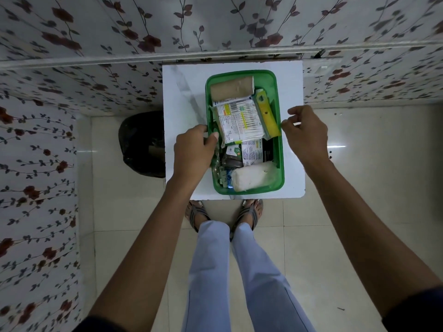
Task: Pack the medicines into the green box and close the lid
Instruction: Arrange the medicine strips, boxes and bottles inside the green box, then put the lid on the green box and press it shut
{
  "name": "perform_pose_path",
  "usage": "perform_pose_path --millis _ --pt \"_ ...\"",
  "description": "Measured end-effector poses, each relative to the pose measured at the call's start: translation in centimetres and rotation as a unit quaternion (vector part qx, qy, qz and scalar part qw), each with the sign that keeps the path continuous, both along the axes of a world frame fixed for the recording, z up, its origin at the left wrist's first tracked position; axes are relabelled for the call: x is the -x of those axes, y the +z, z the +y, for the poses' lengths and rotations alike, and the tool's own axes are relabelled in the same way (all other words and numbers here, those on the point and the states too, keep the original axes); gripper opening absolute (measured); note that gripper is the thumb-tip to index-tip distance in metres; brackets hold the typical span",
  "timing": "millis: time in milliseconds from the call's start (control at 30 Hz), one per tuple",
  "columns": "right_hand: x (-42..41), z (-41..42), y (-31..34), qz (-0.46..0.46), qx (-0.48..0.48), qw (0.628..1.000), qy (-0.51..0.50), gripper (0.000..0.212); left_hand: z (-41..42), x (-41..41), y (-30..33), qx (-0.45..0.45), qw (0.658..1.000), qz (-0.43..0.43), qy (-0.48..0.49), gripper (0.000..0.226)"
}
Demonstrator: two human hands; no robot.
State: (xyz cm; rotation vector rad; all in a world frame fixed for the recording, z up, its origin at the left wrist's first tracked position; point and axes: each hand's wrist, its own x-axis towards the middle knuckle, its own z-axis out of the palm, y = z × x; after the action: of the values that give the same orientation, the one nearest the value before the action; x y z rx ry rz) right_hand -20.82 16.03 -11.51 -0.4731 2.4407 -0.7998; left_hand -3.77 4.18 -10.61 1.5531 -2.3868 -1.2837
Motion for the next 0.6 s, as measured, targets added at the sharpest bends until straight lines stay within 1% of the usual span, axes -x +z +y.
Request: perform_pose_path --millis 100,167,200,267,333,400,500,600 --pt "0.5 0.0 -1.7 -0.06 -0.05 0.997 -0.014 0.032 -0.4 -0.1 -0.1 -0.034 0.999 -0.006 0.004 0.028" --pt "0.7 -0.2 -2.7 -0.079 -0.105 0.991 0.025 0.033 -0.4 -0.1 0.1 -0.032 0.999 -0.007 0.014 0.025" --pt "0.6 -0.2 -3.0 -0.082 -0.124 0.988 0.052 0.032 -0.3 0.0 0.3 -0.016 1.0 -0.012 0.008 0.025" --pt "0.5 -0.2 -3.3 -0.082 -0.129 0.985 0.074 0.03 0.0 0.1 0.6 0.036 0.999 -0.025 -0.015 0.025" --pt "0.4 -0.2 -3.4 -0.077 -0.114 0.988 0.07 0.027 0.2 0.0 0.7 0.074 0.997 -0.023 -0.025 0.025" --pt "0.3 -0.5 -3.5 -0.07 -0.113 0.988 0.077 0.027 0.0 -0.7 0.5 0.093 0.995 -0.024 -0.023 0.026" --pt "-0.4 -1.2 -3.6 -0.063 -0.116 0.984 0.12 0.031 -1.0 -2.6 0.5 0.104 0.994 -0.026 -0.001 0.028" --pt "-0.9 -2.0 -3.6 -0.021 -0.129 0.979 0.157 0.033 -2.3 -4.1 1.3 0.12 0.993 0.001 0.02 0.027"
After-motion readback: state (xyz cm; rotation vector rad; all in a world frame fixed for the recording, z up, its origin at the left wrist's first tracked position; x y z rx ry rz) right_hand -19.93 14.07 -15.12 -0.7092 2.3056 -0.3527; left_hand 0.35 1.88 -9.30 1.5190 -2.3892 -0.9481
